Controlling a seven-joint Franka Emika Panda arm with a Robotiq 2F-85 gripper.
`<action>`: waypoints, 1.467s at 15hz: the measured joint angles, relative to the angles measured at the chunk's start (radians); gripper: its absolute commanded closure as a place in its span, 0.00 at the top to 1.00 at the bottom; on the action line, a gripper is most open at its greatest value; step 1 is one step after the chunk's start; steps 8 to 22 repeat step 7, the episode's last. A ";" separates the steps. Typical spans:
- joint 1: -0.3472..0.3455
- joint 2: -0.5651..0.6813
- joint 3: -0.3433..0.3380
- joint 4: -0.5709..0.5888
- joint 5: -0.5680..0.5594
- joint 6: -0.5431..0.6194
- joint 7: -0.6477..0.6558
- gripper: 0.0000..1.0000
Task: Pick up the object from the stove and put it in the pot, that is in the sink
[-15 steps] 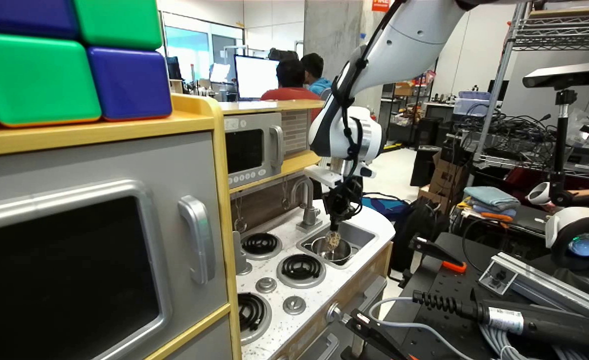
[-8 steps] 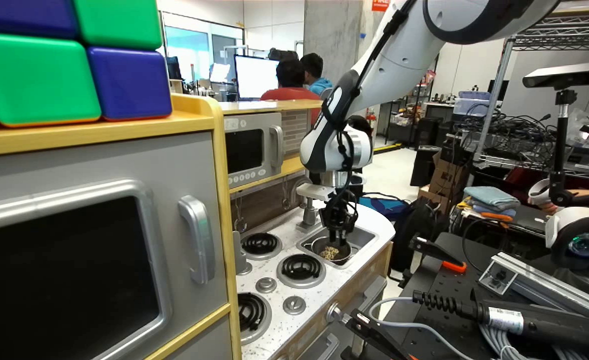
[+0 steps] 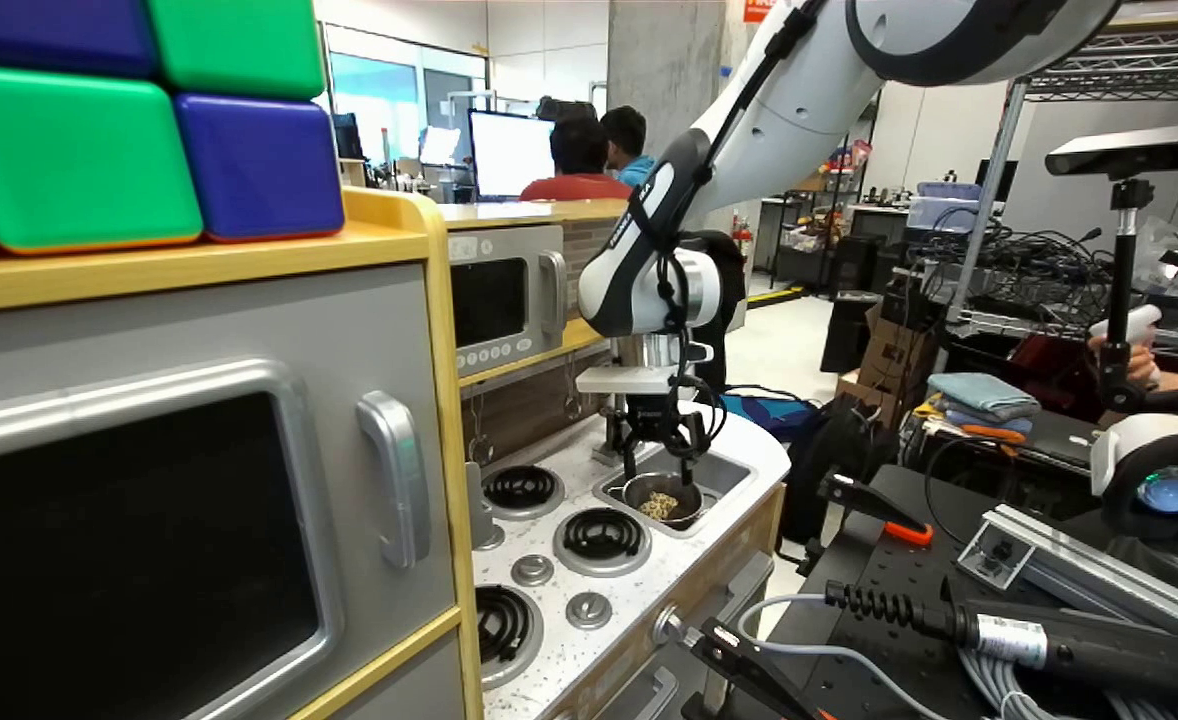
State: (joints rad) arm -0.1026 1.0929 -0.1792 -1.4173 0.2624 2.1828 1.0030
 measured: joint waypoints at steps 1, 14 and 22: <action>-0.004 -0.007 0.002 -0.002 0.000 0.000 -0.058 1.00; -0.131 -0.137 0.021 -0.064 0.024 -0.015 -0.458 1.00; -0.131 -0.137 0.021 -0.064 0.024 -0.015 -0.458 1.00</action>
